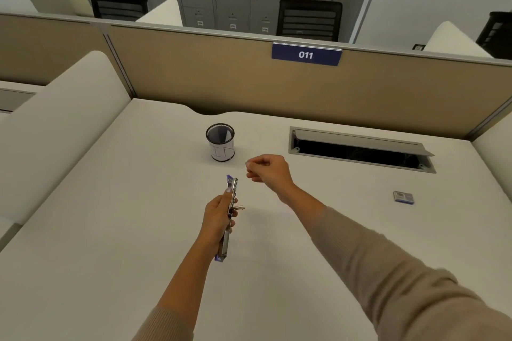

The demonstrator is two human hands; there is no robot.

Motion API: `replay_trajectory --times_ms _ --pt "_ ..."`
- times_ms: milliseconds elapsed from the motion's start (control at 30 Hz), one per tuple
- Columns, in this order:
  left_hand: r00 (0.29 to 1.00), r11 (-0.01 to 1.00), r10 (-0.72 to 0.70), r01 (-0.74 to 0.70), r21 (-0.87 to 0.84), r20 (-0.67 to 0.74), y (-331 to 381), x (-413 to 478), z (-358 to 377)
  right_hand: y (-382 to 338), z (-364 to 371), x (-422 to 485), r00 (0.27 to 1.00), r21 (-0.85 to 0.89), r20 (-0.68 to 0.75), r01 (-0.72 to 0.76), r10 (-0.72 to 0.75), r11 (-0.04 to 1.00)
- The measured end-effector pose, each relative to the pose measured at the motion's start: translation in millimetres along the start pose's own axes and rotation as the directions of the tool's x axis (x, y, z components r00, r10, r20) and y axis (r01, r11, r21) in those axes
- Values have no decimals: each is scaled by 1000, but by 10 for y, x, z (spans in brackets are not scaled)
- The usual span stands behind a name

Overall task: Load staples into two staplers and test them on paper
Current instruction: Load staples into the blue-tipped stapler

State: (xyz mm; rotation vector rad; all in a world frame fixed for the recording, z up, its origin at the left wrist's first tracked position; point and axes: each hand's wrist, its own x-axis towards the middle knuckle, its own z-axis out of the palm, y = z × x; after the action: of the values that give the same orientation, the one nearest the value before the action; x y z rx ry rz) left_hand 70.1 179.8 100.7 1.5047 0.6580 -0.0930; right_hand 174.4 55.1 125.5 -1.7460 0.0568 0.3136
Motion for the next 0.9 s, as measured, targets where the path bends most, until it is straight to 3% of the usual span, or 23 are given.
replay_trajectory --times_ms 233,467,700,900 --pt "999 998 -33 31 -48 -42 -54 287 -141 -129 371 798 982 -366 -31 163 -187 916" --pt "997 995 -39 33 -95 -61 -96 470 -171 -327 618 1251 969 -451 -53 193 -242 871" --pt "997 993 -39 32 -113 -61 -89 519 -133 -426 689 1528 980 -344 -113 118 -166 931" --pt "998 993 -49 43 -111 -50 -83 522 -79 -351 638 1552 998 -79 -55 29 -33 996"
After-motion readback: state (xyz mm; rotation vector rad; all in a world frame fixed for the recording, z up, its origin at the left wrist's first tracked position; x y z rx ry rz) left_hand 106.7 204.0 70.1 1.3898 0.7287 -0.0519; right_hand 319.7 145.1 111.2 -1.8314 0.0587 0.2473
